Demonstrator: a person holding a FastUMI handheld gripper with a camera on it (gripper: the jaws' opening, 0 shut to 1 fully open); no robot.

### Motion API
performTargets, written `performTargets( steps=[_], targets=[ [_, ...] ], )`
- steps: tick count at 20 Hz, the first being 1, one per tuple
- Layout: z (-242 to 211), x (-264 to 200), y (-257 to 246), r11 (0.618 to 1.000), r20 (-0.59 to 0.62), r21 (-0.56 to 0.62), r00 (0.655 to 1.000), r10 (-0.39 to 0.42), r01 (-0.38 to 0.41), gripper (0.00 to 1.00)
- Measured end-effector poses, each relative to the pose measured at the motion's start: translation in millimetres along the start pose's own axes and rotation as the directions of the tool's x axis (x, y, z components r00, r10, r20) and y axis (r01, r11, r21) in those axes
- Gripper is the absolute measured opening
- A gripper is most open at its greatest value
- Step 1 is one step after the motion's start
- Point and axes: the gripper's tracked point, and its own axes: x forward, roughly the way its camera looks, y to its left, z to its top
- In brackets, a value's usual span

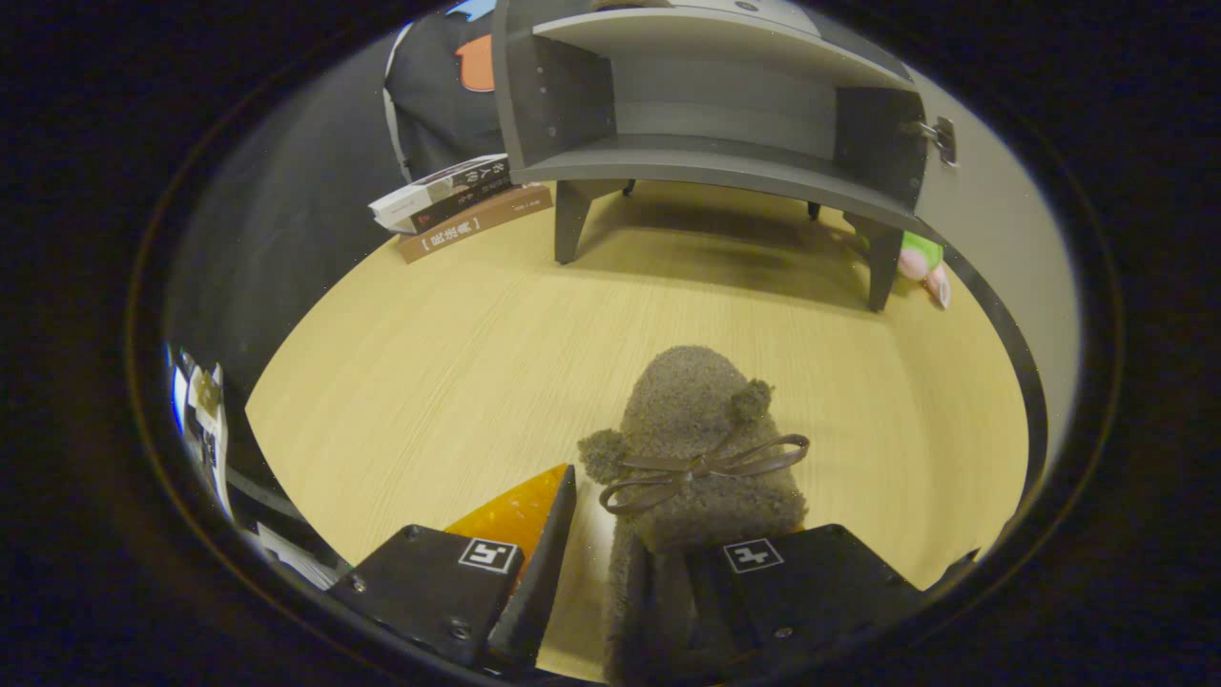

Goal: Open the shoe cabinet door, grab the shoes and put them into the shoe cabinet, then close the shoe cabinet door.

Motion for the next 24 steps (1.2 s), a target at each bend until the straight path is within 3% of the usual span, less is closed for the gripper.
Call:
performTargets(
  steps=[3, 5, 12, 18, 24],
  targets=[
    [4, 5, 0, 0.999, -0.005, -0.033, 1.000, 0.012, -0.013, 0.65],
    [5, 4, -5, 1.000, -0.017, -0.023, 1.000, 0.020, -0.021, 0.60],
    [4, -6, 1, 0.991, -0.066, 0.060, 0.990, 0.125, -0.121, 0.09],
    [32, -63, -6, 0.992, 0.029, 0.037, 0.992, 0.122, -0.123, 0.07],
    [92, -146, 8, 0.992, 0.207, 0.006, 0.971, 0.122, -0.126, 0.07]
  ],
)
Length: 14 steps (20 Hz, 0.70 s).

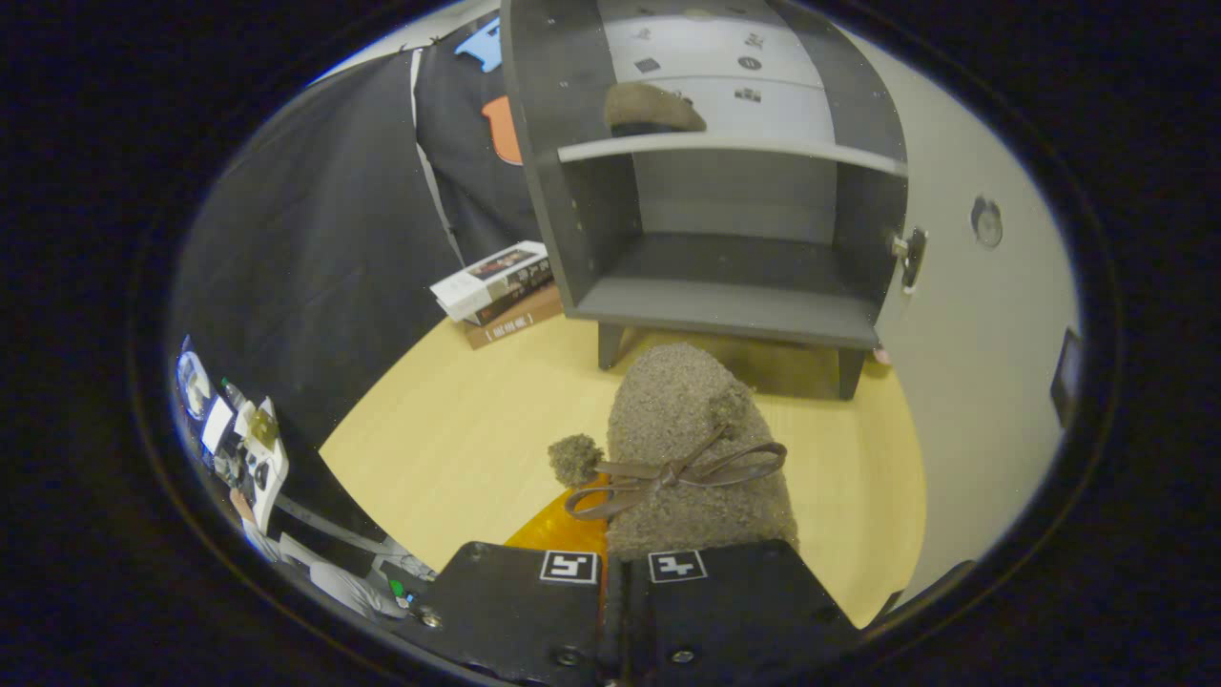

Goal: Open the shoe cabinet door, grab the shoes and put them into the shoe cabinet, then close the shoe cabinet door.

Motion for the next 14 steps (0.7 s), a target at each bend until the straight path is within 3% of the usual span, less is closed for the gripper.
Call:
performTargets(
  steps=[8, 14],
  targets=[
    [121, -80, 5, 0.996, 0.215, -0.047, 0.974, -0.063, 0.075, 0.07],
    [224, -93, -17, 0.983, 0.355, -0.041, 0.922, -0.153, 0.179, 0.07]
  ],
)
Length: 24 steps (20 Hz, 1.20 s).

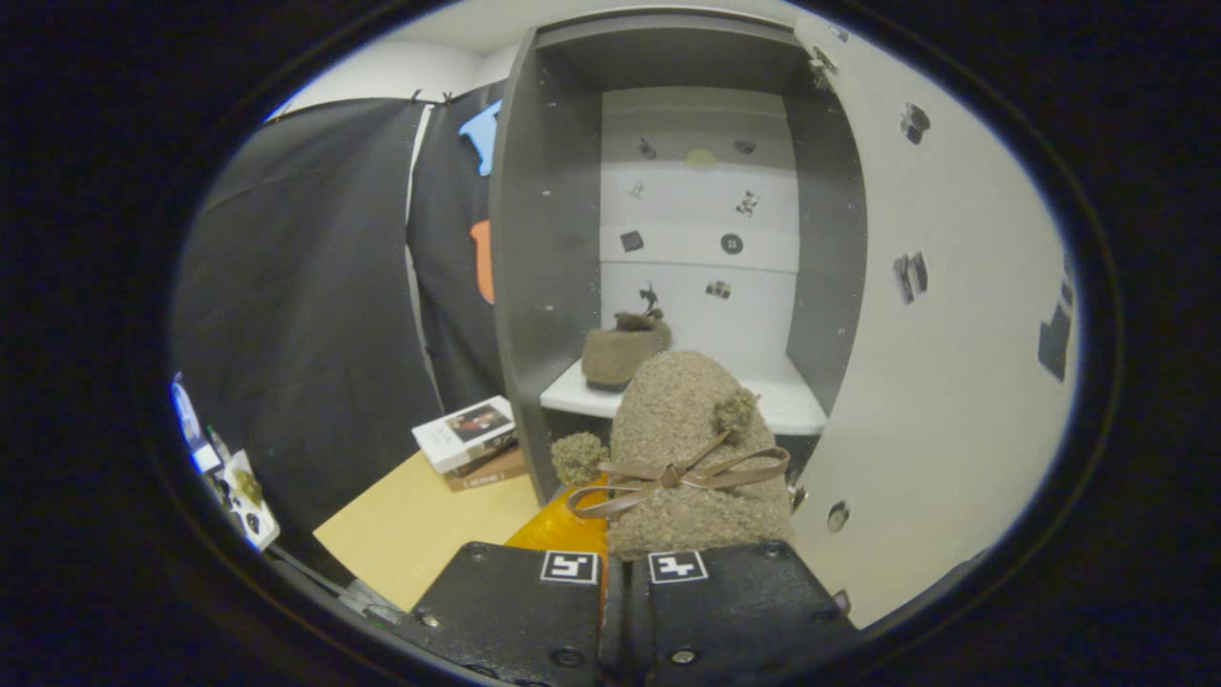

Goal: Open the shoe cabinet door, grab the shoes and put them into the shoe cabinet, then close the shoe cabinet door.

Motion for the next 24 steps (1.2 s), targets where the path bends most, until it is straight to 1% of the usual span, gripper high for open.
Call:
performTargets(
  steps=[1, 3, 4, 6, 9, 11, 15, 18, 23, 24],
  targets=[
    [13, 9, -5, 1.000, 0.014, -0.006, 1.000, -0.015, 0.015, 0.07],
    [40, 20, -15, 1.000, 0.020, 0.022, 1.000, -0.022, 0.022, 0.07],
    [47, 30, -20, 0.999, 0.023, 0.027, 0.999, -0.032, 0.031, 0.07],
    [67, 61, -34, 0.998, 0.039, -0.009, 0.997, -0.069, 0.069, 0.07],
    [88, 106, -38, 0.998, 0.023, 0.004, 0.998, -0.063, 0.063, 0.07],
    [98, 137, -46, 0.997, 0.015, 0.009, 0.997, -0.074, 0.073, 0.07],
    [102, 200, -60, 0.995, -0.023, 0.010, 0.995, -0.095, 0.096, 0.06],
    [90, 239, -71, 0.994, -0.081, 0.039, 0.992, -0.102, 0.105, 0.07],
    [71, 271, -85, 0.987, -0.155, 0.078, 0.979, -0.130, 0.143, 0.06],
    [65, 275, -86, 0.985, -0.182, 0.090, 0.975, -0.130, 0.148, 0.12]
  ],
)
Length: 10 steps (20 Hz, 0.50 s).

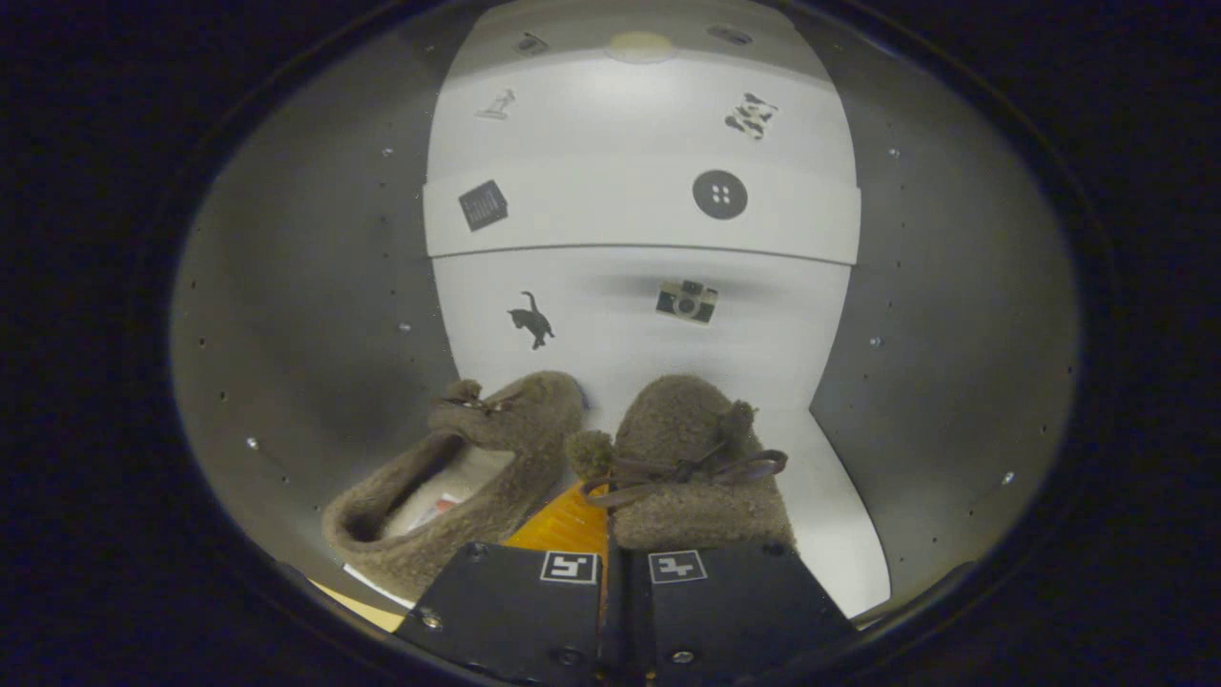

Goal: Open the shoe cabinet door, grab the shoes and put them into the shoe cabinet, then close the shoe cabinet door.

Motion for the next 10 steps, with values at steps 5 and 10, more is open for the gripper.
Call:
performTargets(
  steps=[5, 10],
  targets=[
    [-7, 3, 0, 0.999, -0.035, -0.008, 0.999, -0.033, 0.033, 0.37],
    [0, -36, -2, 0.997, 0.066, -0.038, 0.996, -0.063, 0.066, 0.55]
  ],
)
